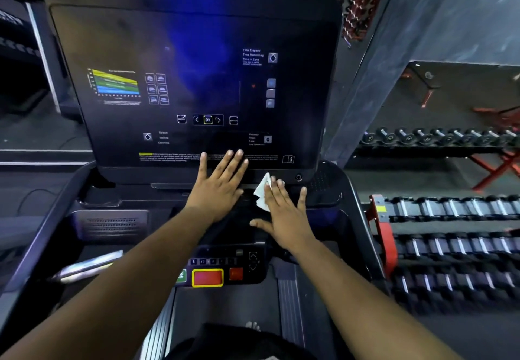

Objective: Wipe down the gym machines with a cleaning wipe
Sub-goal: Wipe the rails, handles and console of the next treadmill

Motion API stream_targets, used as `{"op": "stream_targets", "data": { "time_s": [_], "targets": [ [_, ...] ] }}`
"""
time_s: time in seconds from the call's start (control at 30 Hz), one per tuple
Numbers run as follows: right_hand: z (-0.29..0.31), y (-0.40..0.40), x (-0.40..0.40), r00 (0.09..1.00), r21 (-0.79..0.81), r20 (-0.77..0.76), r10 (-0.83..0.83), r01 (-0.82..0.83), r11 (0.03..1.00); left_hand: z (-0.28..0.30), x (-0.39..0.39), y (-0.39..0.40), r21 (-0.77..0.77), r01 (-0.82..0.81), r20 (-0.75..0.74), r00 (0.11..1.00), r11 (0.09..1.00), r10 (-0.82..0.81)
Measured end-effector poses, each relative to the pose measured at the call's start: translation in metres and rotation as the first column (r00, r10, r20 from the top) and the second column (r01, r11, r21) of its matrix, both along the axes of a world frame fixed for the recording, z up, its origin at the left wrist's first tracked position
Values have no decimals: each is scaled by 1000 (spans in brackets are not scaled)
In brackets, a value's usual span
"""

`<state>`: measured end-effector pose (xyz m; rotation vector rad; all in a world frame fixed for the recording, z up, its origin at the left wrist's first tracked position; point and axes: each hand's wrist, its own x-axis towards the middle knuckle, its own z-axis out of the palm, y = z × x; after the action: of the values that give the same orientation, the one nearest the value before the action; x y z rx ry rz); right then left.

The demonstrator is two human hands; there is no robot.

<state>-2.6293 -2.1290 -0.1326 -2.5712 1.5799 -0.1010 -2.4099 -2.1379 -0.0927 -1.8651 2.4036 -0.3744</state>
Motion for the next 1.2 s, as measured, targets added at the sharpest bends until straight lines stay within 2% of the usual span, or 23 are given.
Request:
{"op": "stream_targets", "data": {
  "time_s": [0.07, 0.13, 0.2, 0.27, 0.3, 0.37, 0.43, 0.47, 0.53, 0.67, 0.73, 0.77, 0.9, 0.97, 1.07, 1.2],
  "targets": [
    [0, 8, -1, 996, -38, 90, 3, 0, 999, -1, 6, 10, 33, -2, -35, 999, 999, 4],
    [0, 18, -2, 969, -101, 246, -13, 39, 994, 0, 8, 19, 60, 9, -120, 993, 998, -2],
    [4, 29, 4, 865, -50, 495, -84, 124, 991, 1, 4, 30, 90, 46, -278, 961, 995, -19],
    [10, 38, 15, 712, 90, 680, -172, 152, 984, 0, -4, 39, 126, 88, -471, 882, 988, -19],
    [14, 45, 23, 675, 135, 709, -204, 154, 979, -1, -6, 46, 166, 116, -592, 806, 979, 5],
    [19, 54, 37, 672, 169, 703, -231, 158, 973, 1, -8, 56, 258, 146, -816, 562, 955, 135],
    [20, 62, 45, 699, 182, 675, -235, 150, 972, 4, -7, 64, 378, 179, -907, 266, 908, 325],
    [19, 69, 48, 720, 179, 655, -228, 144, 973, 6, -3, 68, 424, 212, -904, 167, 881, 394],
    [16, 82, 49, 757, 173, 615, -222, 145, 974, 6, 4, 75, 467, 271, -882, 70, 842, 467],
    [18, 113, 49, 731, 166, 634, -252, 189, 968, 6, 0, 89, 445, 339, -870, -59, 829, 490],
    [22, 134, 45, 709, 183, 646, -282, 216, 959, 2, -8, 100, 450, 345, -859, -85, 824, 505],
    [25, 141, 43, 699, 199, 647, -305, 231, 952, 1, -12, 104, 456, 348, -858, -72, 819, 508],
    [35, 181, 17, 603, 267, 685, -409, 314, 911, -2, -35, 126, 477, 384, -865, 47, 791, 499],
    [39, 202, 0, 520, 322, 704, -484, 373, 870, 2, -54, 140, 469, 440, -876, 117, 766, 468],
    [37, 232, -33, 386, 408, 711, -588, 454, 792, 11, -87, 163, 445, 550, -888, 166, 707, 429],
    [39, 302, -83, 187, 494, 747, -638, 486, 721, 16, -146, 214, 445, 622, -890, 232, 644, 392]
  ]
}}
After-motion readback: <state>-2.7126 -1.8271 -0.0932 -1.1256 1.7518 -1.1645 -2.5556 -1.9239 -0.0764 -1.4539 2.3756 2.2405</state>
